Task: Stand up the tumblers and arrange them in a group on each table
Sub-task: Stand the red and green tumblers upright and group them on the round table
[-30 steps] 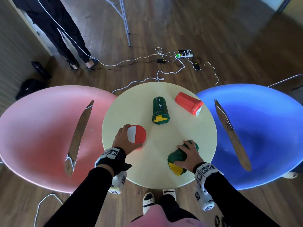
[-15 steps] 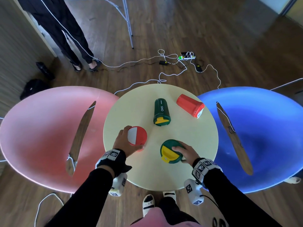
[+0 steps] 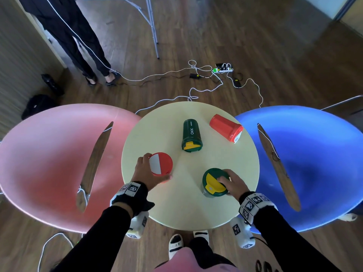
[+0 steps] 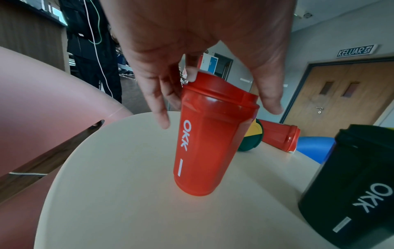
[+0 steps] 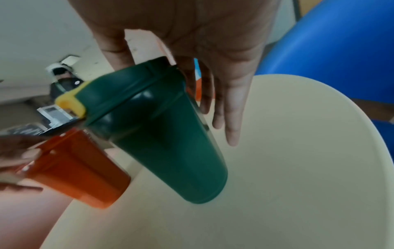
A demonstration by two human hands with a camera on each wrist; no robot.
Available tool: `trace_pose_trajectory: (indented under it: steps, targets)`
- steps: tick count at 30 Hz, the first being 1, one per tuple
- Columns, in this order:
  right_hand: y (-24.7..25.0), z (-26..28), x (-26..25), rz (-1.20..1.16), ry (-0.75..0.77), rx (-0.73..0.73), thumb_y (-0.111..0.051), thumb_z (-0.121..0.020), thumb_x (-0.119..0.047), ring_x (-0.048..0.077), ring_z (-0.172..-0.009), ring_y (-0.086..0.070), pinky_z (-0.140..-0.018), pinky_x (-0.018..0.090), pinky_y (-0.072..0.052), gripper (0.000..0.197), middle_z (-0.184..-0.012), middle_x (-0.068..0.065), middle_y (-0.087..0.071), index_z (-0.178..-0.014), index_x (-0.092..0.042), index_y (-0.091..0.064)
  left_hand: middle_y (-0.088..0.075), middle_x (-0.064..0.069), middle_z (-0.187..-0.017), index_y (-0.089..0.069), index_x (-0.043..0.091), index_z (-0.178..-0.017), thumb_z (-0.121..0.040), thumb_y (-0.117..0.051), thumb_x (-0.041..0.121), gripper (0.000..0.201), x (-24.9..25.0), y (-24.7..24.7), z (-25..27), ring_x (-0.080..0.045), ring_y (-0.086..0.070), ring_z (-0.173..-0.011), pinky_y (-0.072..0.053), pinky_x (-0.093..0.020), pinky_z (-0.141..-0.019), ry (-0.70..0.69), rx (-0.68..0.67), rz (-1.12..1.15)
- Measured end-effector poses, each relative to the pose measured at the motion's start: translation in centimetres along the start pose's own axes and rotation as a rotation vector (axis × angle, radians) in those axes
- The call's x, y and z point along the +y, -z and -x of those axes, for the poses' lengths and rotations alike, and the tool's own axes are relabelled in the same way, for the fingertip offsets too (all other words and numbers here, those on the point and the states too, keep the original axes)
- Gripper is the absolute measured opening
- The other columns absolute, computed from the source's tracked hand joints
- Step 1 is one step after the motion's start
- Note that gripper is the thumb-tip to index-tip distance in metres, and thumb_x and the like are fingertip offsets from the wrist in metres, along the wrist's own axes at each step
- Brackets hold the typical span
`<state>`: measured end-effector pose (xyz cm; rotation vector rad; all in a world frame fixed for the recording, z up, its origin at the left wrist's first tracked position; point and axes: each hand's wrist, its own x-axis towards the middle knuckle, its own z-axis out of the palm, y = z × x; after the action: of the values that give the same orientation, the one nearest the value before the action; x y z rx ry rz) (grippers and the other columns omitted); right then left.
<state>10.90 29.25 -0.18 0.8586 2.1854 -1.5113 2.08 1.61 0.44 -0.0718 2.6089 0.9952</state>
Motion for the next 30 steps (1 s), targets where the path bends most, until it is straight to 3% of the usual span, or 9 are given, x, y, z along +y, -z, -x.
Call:
trace_pose_trajectory:
  steps: [3,6,9,14,18,25,30]
  targets:
    - [-0.2,0.7,-0.2,0.214,0.14,0.033,-0.077,-0.069,-0.041,0.018,-0.109,-0.045,-0.093,0.03,-0.044,0.075,-0.12,0.002,-0.037,-0.129,-0.016,-0.04,-0.032,-0.007,-0.14,-0.021,0.019,-0.142,-0.041,-0.083,0.048,0.122,-0.2,0.7,0.0,-0.029,-0.042,-0.124,-0.039,-0.044,-0.104,-0.068,-0.04,0.004]
    - [-0.3,1.2,-0.6,0.334,0.172,0.035,-0.082,-0.055,-0.052,0.014,-0.107,-0.043,-0.095,0.032,-0.045,0.093,-0.125,-0.001,-0.028,-0.13,-0.023,-0.034,-0.035,-0.007,-0.143,-0.02,0.022,-0.145,-0.053,-0.087,0.029,0.113,-0.3,1.2,-0.1,-0.028,-0.041,-0.128,-0.036,-0.038,-0.106,-0.106,-0.111,0.014]
    - [-0.5,1.3,-1.0,0.474,0.178,0.012,-0.079,-0.044,-0.065,0.02,-0.107,-0.051,-0.094,0.037,-0.047,0.105,-0.124,-0.003,-0.028,-0.129,-0.025,-0.032,-0.046,-0.005,-0.135,-0.033,0.022,-0.138,-0.053,-0.087,0.027,0.101,0.0,1.0,-0.2,-0.027,-0.046,-0.122,-0.039,-0.039,-0.102,-0.077,-0.081,0.047]
    - [-0.8,1.3,-1.0,0.508,0.248,-0.02,-0.081,-0.056,-0.043,0.024,-0.112,-0.05,-0.095,0.037,-0.047,0.096,-0.126,0.001,-0.028,-0.134,-0.019,-0.03,-0.047,-0.005,-0.13,-0.035,0.021,-0.136,-0.054,-0.085,0.023,0.096,1.2,-0.3,-0.1,-0.026,-0.046,-0.119,-0.04,-0.035,-0.098,-0.072,-0.045,0.073]
    - [-0.9,1.5,-0.9,0.47,0.314,-0.095,-0.079,-0.059,-0.028,0.02,-0.116,-0.046,-0.093,0.029,-0.046,0.098,-0.129,-0.002,-0.025,-0.14,-0.019,-0.025,-0.044,-0.006,-0.135,-0.034,0.018,-0.138,-0.057,-0.086,0.021,0.096,2.5,-1.6,0.0,-0.025,-0.044,-0.123,-0.036,-0.032,-0.101,-0.111,-0.057,0.084]
    - [-1.3,1.6,-0.6,0.477,0.279,-0.054,-0.079,-0.061,-0.031,0.024,-0.115,-0.047,-0.098,0.031,-0.045,0.099,-0.13,0.003,-0.021,-0.142,-0.029,-0.021,-0.044,-0.005,-0.135,-0.034,0.018,-0.137,-0.057,-0.086,0.024,0.096,4.0,-3.1,-0.1,-0.024,-0.045,-0.122,-0.037,-0.029,-0.099,-0.153,-0.086,0.091]
    - [-1.6,1.8,-0.8,0.463,0.305,-0.041,-0.079,-0.061,-0.022,0.022,-0.118,-0.045,-0.092,0.024,-0.043,0.101,-0.133,0.004,-0.027,-0.142,-0.014,-0.019,-0.045,-0.006,-0.134,-0.036,0.018,-0.136,-0.056,-0.087,0.025,0.095,4.3,-3.5,-0.1,-0.025,-0.045,-0.122,-0.038,-0.03,-0.099,-0.17,-0.097,0.104]
